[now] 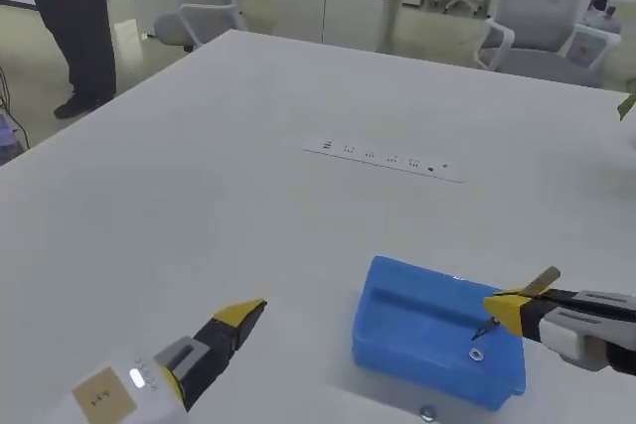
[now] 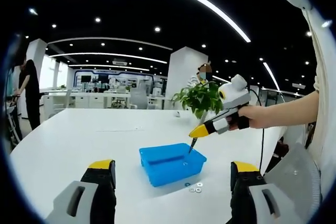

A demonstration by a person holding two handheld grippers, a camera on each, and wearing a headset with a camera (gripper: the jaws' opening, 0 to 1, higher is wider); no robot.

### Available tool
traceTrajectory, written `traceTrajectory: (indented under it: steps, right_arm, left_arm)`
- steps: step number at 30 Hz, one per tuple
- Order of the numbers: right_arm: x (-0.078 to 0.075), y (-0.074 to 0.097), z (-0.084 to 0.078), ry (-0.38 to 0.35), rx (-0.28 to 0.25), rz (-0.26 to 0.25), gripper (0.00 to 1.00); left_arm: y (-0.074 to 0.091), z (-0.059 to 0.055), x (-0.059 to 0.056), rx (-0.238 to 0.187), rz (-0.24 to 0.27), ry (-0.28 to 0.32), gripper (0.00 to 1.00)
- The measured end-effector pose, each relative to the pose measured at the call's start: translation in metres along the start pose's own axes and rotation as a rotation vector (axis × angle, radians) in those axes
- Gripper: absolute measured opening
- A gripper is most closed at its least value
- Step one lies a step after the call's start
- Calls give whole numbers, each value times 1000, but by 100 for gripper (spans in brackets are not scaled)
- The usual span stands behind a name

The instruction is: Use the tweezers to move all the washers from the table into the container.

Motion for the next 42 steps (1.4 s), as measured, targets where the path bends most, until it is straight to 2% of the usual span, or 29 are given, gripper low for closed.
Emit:
traceTrajectory:
  steps: [6,10,17,23,28,38,42]
  right_arm:
    - [18,8,5,-59,-44,68,2]
    - [29,6,-7,-83,-25,101,2]
    - [40,1,-33,-144,7,112,2]
    - [47,-10,-53,-108,62,124,3]
    - [46,-16,-66,-95,99,129,3]
    - [44,-19,-73,-83,128,132,3]
    - [46,-20,-72,-77,124,138,3]
  left_arm:
    - [1,0,0,-3,1,2,92]
    - [1,0,1,-1,0,3,92]
    - [1,-1,0,7,-4,2,92]
    - [3,2,-1,-17,-11,-3,89]
    - [2,2,0,-16,-9,3,91]
    - [2,2,1,-11,-7,4,90]
    - [2,1,1,-11,-6,3,90]
Point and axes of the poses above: the centre of the closed fingertips' face, and the gripper's own axes: y roughly backward along the fingers, x roughly to its left, z roughly out of its top, the point moved 5 cm from there along y, roughly backward along the fingers, and after that the axes turned 15 degrees about y, right-handed, at the moved point
